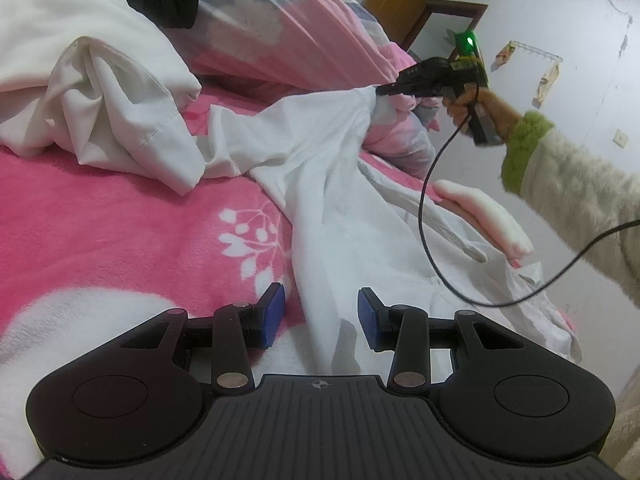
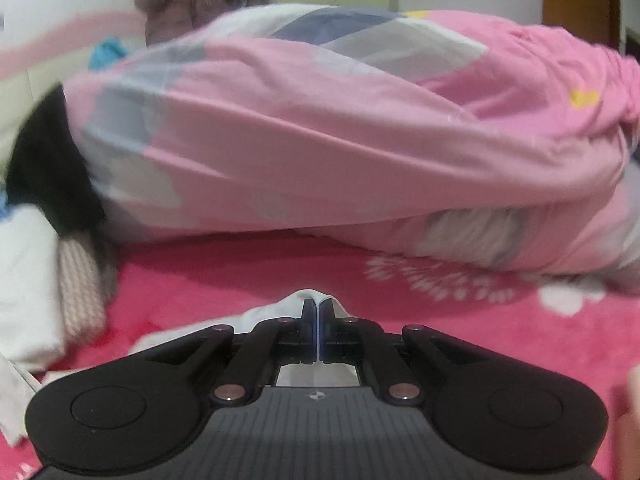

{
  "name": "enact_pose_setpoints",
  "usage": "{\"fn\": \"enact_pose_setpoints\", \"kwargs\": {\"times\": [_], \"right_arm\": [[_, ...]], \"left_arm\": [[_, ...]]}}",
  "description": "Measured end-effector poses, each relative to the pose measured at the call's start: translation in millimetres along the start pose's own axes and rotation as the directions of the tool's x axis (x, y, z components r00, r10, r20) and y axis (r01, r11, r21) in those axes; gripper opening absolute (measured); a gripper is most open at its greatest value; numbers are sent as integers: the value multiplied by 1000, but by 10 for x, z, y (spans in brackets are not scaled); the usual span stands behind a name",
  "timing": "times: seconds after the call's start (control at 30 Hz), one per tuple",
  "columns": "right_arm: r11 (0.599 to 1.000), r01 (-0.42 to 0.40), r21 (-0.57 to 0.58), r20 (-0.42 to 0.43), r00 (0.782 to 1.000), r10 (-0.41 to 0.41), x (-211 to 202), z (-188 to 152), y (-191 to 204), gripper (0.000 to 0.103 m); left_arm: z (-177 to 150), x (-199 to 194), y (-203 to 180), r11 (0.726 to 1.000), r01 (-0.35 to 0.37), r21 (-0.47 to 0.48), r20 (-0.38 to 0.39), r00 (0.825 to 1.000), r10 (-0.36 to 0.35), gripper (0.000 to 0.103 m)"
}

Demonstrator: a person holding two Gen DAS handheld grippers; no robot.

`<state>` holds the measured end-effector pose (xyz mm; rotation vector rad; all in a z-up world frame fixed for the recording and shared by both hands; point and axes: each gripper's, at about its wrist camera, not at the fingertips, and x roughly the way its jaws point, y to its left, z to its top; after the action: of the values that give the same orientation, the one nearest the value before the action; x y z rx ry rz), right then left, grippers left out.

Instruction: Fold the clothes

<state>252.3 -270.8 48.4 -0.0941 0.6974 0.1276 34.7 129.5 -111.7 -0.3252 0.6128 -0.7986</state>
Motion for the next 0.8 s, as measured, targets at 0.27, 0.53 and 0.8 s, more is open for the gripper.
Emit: {"fn": "enact_pose_setpoints", "kwargs": {"times": [0.27,0.53,0.8], "right_arm": [[986,127,-111,-53,990,-134,485,1,231,2],[987,52,154,124,990,-72,274,-124,49,28],[926,-219,307,241,959,147,-1027,-381,-196,28]], "left_arm": [[-23,15,-62,999,-22,44,-1,1000,22,40],[-30,12,-77,998,-32,47,-2,999,32,40],[-16,-20,-36,999,-28,-15,0,1000,28,40]]}}
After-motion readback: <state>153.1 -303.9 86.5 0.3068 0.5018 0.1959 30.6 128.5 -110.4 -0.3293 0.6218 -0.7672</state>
